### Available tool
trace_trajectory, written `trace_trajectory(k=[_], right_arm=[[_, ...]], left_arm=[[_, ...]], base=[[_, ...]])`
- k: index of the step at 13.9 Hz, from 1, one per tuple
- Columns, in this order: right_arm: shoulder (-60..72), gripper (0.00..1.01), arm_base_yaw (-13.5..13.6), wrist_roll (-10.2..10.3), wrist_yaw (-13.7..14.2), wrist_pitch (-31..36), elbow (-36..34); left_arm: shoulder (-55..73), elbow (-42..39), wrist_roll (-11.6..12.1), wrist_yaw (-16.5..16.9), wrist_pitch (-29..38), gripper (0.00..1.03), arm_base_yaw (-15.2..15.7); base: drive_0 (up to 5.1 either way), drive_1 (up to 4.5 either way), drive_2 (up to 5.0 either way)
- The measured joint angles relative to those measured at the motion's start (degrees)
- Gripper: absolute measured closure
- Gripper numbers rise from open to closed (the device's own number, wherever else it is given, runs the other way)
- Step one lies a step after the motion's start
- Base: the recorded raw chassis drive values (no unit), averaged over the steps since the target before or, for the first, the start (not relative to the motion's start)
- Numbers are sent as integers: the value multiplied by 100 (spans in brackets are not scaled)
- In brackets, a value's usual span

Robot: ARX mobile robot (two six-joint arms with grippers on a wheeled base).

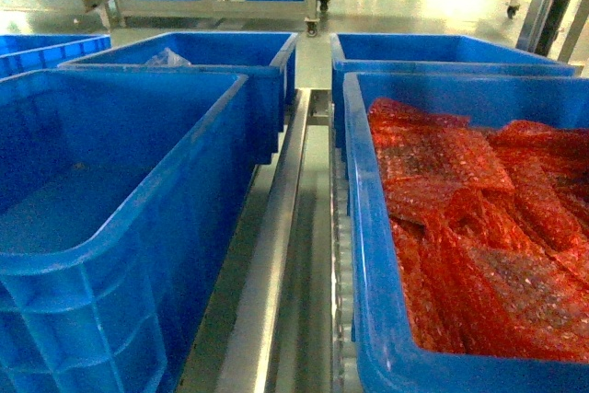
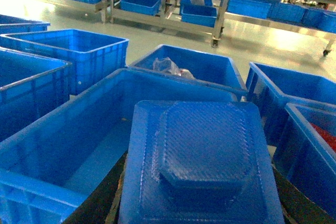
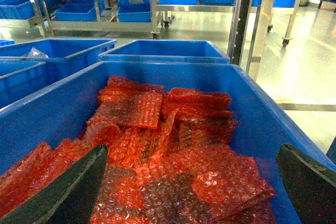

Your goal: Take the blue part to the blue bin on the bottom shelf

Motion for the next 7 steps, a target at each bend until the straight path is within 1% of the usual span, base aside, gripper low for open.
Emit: trace_trajectory(k=[2, 7], right_arm=[[0, 3, 0, 0, 0, -15, 0], [0, 3, 0, 0, 0, -17, 0]], left_arm=[[-11, 0, 2, -2, 15, 60, 0], [-11, 0, 0, -4, 13, 60, -2]], base=[[1, 404, -402], [0, 0, 0]])
